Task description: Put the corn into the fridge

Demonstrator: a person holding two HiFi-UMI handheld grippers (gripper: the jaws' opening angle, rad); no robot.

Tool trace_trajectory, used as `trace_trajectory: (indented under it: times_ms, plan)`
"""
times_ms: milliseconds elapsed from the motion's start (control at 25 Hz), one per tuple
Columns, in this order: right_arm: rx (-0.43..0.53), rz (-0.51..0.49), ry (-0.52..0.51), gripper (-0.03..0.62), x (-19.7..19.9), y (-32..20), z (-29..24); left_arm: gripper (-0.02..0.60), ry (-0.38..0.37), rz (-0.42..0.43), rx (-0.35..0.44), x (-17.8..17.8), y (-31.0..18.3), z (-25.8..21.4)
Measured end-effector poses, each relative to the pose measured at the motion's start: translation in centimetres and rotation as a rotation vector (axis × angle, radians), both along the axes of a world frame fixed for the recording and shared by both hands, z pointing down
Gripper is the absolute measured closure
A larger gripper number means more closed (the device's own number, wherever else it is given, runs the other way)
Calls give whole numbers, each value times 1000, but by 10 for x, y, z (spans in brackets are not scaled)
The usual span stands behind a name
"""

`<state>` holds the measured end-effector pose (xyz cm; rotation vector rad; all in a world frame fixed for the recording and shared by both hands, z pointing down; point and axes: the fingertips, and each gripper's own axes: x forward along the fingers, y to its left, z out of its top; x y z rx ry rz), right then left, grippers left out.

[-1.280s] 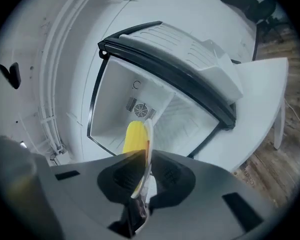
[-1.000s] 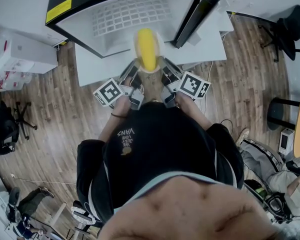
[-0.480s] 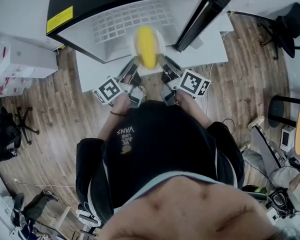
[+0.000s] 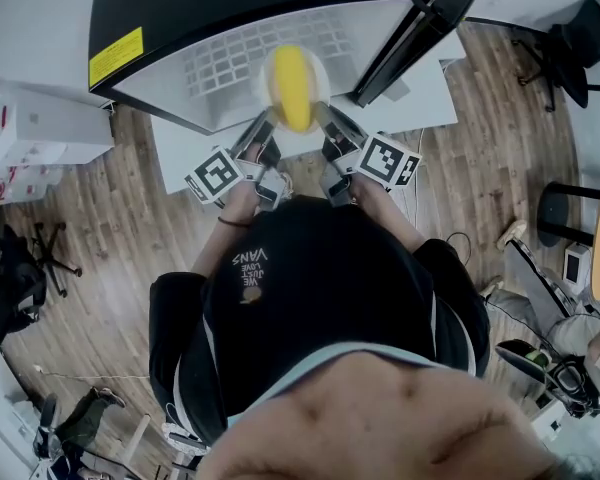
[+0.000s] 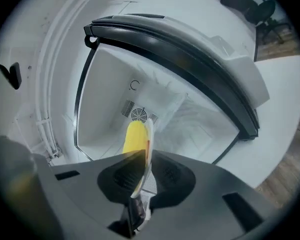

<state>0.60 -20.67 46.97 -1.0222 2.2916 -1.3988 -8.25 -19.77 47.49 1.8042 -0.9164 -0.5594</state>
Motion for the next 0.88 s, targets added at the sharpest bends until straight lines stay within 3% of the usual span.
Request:
trace_trajectory:
  times_ms: [160,880]
  plan:
    - [-4,13,-2,567,-1,-9,0,543,-28,11,5,-4,-11,1]
    - [-31,44,1,562,-3,-41,2,543,10,26,-23,-6,-43,3]
